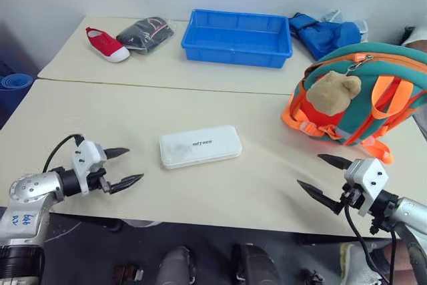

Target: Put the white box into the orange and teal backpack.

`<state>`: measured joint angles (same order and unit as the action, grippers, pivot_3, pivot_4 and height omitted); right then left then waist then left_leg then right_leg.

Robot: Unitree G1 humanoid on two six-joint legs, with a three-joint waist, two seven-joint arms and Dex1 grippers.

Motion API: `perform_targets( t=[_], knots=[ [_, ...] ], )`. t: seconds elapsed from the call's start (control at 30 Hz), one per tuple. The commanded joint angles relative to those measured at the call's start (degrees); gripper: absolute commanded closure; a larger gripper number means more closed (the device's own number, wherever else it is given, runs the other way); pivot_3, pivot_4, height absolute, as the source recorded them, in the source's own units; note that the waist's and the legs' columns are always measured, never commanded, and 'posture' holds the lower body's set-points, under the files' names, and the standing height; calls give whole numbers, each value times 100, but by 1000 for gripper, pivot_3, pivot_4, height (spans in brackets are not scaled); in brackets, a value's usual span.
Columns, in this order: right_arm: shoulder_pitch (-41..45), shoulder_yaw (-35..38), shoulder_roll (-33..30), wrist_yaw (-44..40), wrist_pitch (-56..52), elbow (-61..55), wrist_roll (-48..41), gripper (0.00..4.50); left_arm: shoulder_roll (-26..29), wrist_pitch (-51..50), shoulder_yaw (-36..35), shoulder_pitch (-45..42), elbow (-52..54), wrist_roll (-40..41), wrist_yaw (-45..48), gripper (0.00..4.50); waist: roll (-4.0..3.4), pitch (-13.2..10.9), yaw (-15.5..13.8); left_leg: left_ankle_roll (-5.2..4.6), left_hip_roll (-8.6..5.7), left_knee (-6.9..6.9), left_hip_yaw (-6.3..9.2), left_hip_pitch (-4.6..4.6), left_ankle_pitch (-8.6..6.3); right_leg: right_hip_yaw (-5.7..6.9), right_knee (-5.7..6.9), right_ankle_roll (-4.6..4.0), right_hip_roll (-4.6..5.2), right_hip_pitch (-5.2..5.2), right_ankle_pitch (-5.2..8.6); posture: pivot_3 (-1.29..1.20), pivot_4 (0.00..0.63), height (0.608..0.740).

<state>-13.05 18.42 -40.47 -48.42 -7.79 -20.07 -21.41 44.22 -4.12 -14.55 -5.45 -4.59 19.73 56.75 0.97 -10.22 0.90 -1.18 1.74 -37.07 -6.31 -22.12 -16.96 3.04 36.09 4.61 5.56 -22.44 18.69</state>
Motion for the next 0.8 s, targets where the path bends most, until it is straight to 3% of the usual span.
perform_targets(
  t=[0.03,0.13,0.23,0.3,0.4,0.6,0.77,0.8],
  knots=[
    [85,-83,-89,-162,41,4,-30,54,-17,120,45,-127,248,-79,-120,0,0,0,-4,1,-1,1,-1,0,1,-1,1,0,0,-1,0,0,150,740],
    [114,-205,-67,-218,-6,-3,-11,54,-146,-104,47,-161,412,60,-250,0,0,0,16,18,0,3,-5,0,9,-1,-1,0,-4,-1,0,0,150,740],
    [175,-550,-203,-313,-330,-241,21,692,7,-1167,119,-235,655,83,-575,0,0,0,49,16,1,-1,-6,-1,10,-1,2,1,-6,0,0,0,150,740],
    [465,-869,-190,-108,-548,-315,225,1379,156,-1941,107,-307,774,146,-763,186,1,0,70,10,1,-3,-6,0,10,-3,8,2,-5,-1,-1,0,150,740],
    [1261,-1585,-132,79,-755,-189,715,2434,294,-2688,137,-517,955,150,-1009,903,5,-2,117,9,2,-6,-6,4,13,-9,31,2,-7,-11,-1,0,150,740],
    [2444,-2499,456,792,-949,853,1634,4496,61,-3189,315,-445,1399,73,-1381,2796,4,-2,62,40,1,-5,-4,-2,26,-3,40,-11,-8,-18,6,0,150,740],
    [3283,-2780,1105,1384,-949,1795,2093,4500,-317,-3237,187,-94,1716,165,-1663,4386,5,-1,85,35,-1,-13,-10,-6,24,-5,41,-10,-6,-19,6,0,150,740],
    [3417,-2826,1205,1441,-883,1990,2164,4500,-440,-3207,182,-74,1768,197,-1729,4474,5,-1,87,35,-1,-15,-13,-6,24,-7,43,-10,-6,-21,6,0,150,740]
  ],
)
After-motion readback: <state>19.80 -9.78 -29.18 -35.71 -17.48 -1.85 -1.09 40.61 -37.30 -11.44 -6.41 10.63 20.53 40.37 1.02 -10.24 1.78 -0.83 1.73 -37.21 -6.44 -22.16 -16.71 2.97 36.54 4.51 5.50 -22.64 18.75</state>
